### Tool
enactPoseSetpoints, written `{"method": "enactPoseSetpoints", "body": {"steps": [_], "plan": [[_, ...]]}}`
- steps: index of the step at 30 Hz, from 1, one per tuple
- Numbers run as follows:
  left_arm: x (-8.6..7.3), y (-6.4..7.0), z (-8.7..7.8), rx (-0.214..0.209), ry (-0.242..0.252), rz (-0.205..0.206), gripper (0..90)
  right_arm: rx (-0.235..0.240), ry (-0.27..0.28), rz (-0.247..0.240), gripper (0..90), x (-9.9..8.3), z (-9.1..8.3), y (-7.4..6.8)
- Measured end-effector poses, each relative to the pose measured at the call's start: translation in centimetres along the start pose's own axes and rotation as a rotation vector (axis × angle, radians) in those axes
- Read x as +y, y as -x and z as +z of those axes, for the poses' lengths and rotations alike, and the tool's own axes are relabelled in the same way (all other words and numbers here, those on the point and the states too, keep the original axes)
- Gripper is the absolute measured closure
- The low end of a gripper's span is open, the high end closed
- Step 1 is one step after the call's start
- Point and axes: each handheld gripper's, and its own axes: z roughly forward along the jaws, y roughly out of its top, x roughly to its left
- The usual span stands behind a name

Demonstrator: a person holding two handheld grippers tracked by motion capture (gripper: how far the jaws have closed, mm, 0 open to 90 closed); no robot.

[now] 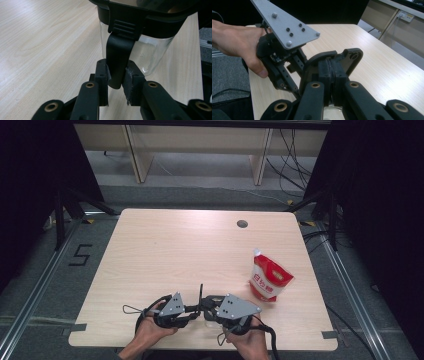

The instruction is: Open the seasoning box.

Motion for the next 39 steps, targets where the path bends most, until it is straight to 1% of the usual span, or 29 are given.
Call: {"method": "enactPoseSetpoints", "body": {"steps": [1, 3, 4, 5, 7, 10, 12, 14, 15, 16, 17, 18, 19, 20, 21, 22, 23, 24, 25, 26, 27, 30, 31, 33, 34, 36, 37, 38, 39], "plan": [[0.0, 0.1, 0.0, 0.01, 0.003, -0.001, 74.6, 0.006, -0.001, 0.0, 89.1, 0.0, 0.1, 0.0], [0.0, 0.1, 0.0, 0.012, 0.008, -0.003, 74.6, 0.005, 0.001, 0.008, 89.1, 0.1, 0.4, -0.1], [0.0, 0.1, 0.0, 0.012, 0.005, -0.004, 74.7, 0.003, -0.002, 0.004, 89.1, 0.2, 0.6, -0.1], [0.0, 0.1, 0.0, 0.021, 0.004, -0.004, 74.7, 0.004, 0.001, 0.0, 89.1, 0.2, 0.7, -0.1], [0.0, 0.2, 0.1, 0.02, 0.012, -0.01, 74.8, 0.003, 0.001, 0.001, 89.1, 0.2, 0.8, 0.0], [0.0, 0.1, 0.0, 0.025, 0.0, -0.005, 74.9, 0.008, -0.003, 0.004, 89.3, 0.3, 1.1, -0.1], [-0.1, 0.2, 0.1, 0.027, 0.016, -0.021, 75.1, 0.009, -0.006, 0.002, 89.3, 0.3, 1.4, -0.1], [-0.1, 0.2, 0.1, 0.028, 0.013, -0.015, 75.1, 0.011, -0.007, 0.008, 89.3, 0.3, 1.5, -0.1], [-0.1, 0.2, 0.1, 0.026, 0.01, -0.021, 75.1, 0.013, -0.01, 0.001, 89.3, 0.3, 1.6, -0.1], [0.0, 0.1, 0.1, 0.023, 0.009, -0.01, 75.2, 0.007, -0.004, 0.001, 89.3, 0.3, 1.8, -0.2], [0.0, 0.0, 0.1, 0.024, 0.009, 0.002, 75.3, 0.01, -0.005, 0.002, 89.3, 0.3, 1.9, -0.1], [0.0, 0.0, 0.1, 0.024, 0.009, 0.002, 75.3, 0.01, -0.005, 0.002, 89.3, 0.3, 1.9, -0.1], [-0.1, 0.1, 0.1, 0.03, 0.01, -0.007, 75.3, 0.02, -0.012, 0.006, 89.3, 0.3, 2.0, -0.1], [-0.1, 0.1, 0.1, 0.03, 0.01, -0.007, 75.4, 0.02, -0.012, 0.006, 89.3, 0.3, 2.0, -0.1], [0.0, 0.0, 0.1, 0.028, -0.001, 0.001, 75.4, 0.02, -0.011, 0.006, 89.3, 0.3, 2.1, -0.1], [0.0, 0.0, 0.1, 0.028, -0.008, -0.011, 75.4, 0.023, -0.014, 0.008, 89.3, 0.3, 2.1, -0.2], [0.0, 0.0, 0.1, 0.03, -0.005, -0.012, 75.5, 0.016, -0.01, 0.003, 89.3, 0.3, 2.2, -0.2], [0.0, 0.0, 0.1, 0.03, -0.005, -0.005, 75.5, 0.016, -0.011, 0.005, 89.3, 0.3, 2.2, -0.2], [-0.1, 0.0, 0.2, 0.029, 0.01, -0.003, 75.5, 0.023, -0.017, 0.006, 89.3, 0.3, 2.3, -0.2], [-0.1, 0.0, 0.1, 0.032, 0.003, -0.001, 75.5, 0.023, -0.017, 0.006, 89.3, 0.3, 2.3, -0.2], [0.0, 0.0, 0.1, 0.029, -0.005, -0.014, 75.5, 0.023, -0.013, 0.003, 89.3, 0.3, 2.3, -0.2], [0.0, 0.0, 0.1, 0.031, -0.002, -0.007, 75.6, 0.023, -0.015, 0.015, 89.1, 0.2, 2.4, -0.2], [-0.1, 0.0, 0.1, 0.031, 0.0, -0.02, 75.6, 0.024, -0.015, 0.011, 89.1, 0.2, 2.4, -0.1], [0.0, 0.0, 0.1, 0.025, -0.002, -0.023, 75.4, 0.029, -0.02, 0.009, 88.6, 0.1, 2.3, -0.1], [0.0, 0.0, 0.1, 0.025, 0.001, -0.024, 75.4, 0.017, -0.019, 0.011, 88.3, 0.1, 2.2, -0.1], [0.0, 0.2, 0.2, 0.032, 0.019, -0.026, 75.2, 0.017, -0.021, 0.014, 87.9, 0.0, 2.0, 0.1], [0.0, 0.2, 0.1, 0.032, 0.015, -0.026, 75.1, 0.001, -0.02, 0.025, 87.4, -0.1, 1.7, 0.3], [0.0, 0.2, 0.1, 0.033, 0.014, -0.027, 75.1, 0.001, -0.02, 0.025, 87.4, -0.1, 1.7, 0.3], [0.0, 0.2, 0.1, 0.028, 0.014, -0.029, 74.9, 0.003, -0.021, 0.022, 86.8, -0.3, 1.3, 0.5]]}}
